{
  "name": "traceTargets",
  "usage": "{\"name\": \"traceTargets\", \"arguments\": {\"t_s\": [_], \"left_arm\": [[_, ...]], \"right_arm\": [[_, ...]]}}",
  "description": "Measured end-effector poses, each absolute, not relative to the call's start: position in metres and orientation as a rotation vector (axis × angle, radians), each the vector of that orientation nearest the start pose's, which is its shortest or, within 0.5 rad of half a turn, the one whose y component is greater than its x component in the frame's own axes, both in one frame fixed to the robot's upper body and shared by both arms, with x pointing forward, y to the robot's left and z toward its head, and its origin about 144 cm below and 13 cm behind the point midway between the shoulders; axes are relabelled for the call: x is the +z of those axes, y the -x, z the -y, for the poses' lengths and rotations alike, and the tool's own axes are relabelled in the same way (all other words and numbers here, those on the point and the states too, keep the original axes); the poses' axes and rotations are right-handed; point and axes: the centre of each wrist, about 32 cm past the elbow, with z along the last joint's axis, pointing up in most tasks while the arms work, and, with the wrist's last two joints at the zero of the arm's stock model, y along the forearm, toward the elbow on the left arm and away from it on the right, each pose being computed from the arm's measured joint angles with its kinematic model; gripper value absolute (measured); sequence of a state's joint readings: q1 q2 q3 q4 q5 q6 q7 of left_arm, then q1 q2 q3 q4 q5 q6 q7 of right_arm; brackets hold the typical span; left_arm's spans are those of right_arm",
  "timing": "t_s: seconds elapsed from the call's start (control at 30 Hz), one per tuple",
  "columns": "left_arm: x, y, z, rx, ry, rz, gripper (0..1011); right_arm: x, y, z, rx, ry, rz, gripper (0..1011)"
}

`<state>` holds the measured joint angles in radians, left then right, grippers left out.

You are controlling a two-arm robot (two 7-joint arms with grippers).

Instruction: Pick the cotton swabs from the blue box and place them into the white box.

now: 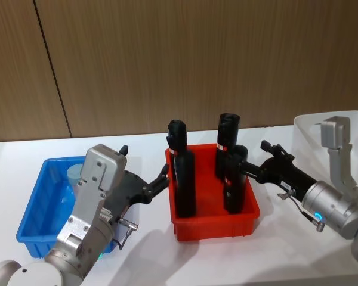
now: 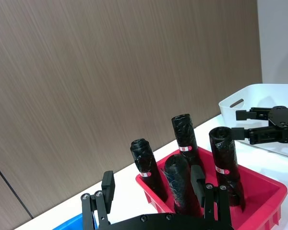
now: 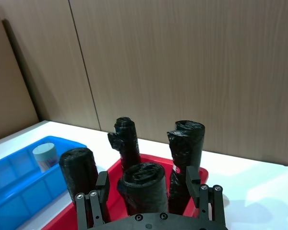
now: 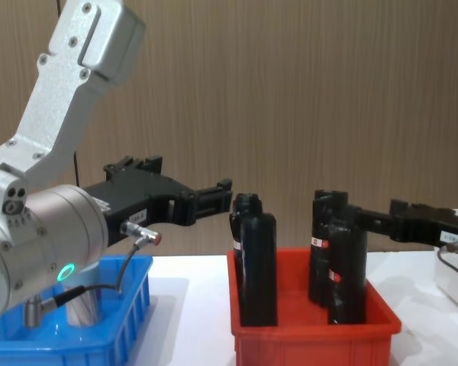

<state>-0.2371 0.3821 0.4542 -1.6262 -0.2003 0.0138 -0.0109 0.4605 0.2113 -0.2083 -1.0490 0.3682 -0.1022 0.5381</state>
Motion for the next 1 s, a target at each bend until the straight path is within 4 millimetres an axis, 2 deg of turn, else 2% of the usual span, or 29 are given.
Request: {"name": "traceTargets", "arguments": {"t_s": [1.0], "left_arm": [[1.204,-0.492,-0.198,1.124,-0.061,0.268,1000]], "right_arm": [[1.15,-0.6,0.267,-0.788,-0.135,-0.04,1001]]}}
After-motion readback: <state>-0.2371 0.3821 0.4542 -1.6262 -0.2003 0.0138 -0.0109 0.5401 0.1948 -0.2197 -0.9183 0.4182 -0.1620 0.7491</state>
